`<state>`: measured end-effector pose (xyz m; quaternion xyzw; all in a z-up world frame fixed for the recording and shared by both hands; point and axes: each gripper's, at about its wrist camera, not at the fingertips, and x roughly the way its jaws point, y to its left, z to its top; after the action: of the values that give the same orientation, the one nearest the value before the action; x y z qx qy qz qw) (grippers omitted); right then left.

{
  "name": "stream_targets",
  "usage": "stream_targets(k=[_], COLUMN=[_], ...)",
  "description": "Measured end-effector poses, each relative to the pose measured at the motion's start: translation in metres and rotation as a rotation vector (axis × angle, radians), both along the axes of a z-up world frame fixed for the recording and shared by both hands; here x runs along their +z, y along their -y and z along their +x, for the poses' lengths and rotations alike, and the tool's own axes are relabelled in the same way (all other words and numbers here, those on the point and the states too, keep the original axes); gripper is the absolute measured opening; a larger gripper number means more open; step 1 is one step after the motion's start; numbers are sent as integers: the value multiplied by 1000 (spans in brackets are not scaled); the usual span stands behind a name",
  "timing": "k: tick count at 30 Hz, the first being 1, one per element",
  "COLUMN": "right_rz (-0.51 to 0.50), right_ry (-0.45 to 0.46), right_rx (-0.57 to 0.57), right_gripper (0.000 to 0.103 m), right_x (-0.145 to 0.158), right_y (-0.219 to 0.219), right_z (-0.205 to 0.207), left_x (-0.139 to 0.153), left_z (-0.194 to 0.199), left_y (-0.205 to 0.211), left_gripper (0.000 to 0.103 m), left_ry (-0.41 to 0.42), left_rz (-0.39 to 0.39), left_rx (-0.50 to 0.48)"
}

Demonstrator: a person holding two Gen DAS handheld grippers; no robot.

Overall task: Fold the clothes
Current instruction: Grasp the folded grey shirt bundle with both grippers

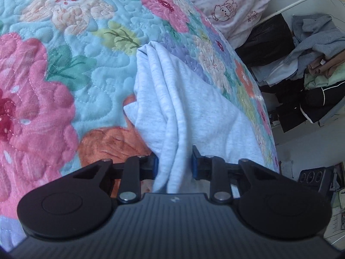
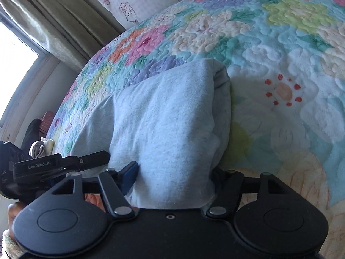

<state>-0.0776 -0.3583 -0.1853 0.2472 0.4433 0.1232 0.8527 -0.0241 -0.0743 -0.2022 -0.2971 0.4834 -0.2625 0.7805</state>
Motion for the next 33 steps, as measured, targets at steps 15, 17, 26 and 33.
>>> stream_targets(k=[15, 17, 26, 33], right_rz=[-60, -114, -206, -264], right_ry=[81, 139, 330, 459], right_rx=[-2, 31, 158, 284], right_gripper=[64, 47, 38, 38], right_x=[-7, 5, 75, 133], right_y=[3, -9, -42, -84], right_z=[-8, -12, -15, 3], left_x=[-5, -1, 72, 130], left_z=[2, 2, -25, -25], left_y=[9, 9, 9, -24], left_gripper=[26, 22, 18, 17], left_ry=[8, 22, 217, 297], left_rz=[87, 96, 308, 355], left_rx=[10, 18, 94, 196])
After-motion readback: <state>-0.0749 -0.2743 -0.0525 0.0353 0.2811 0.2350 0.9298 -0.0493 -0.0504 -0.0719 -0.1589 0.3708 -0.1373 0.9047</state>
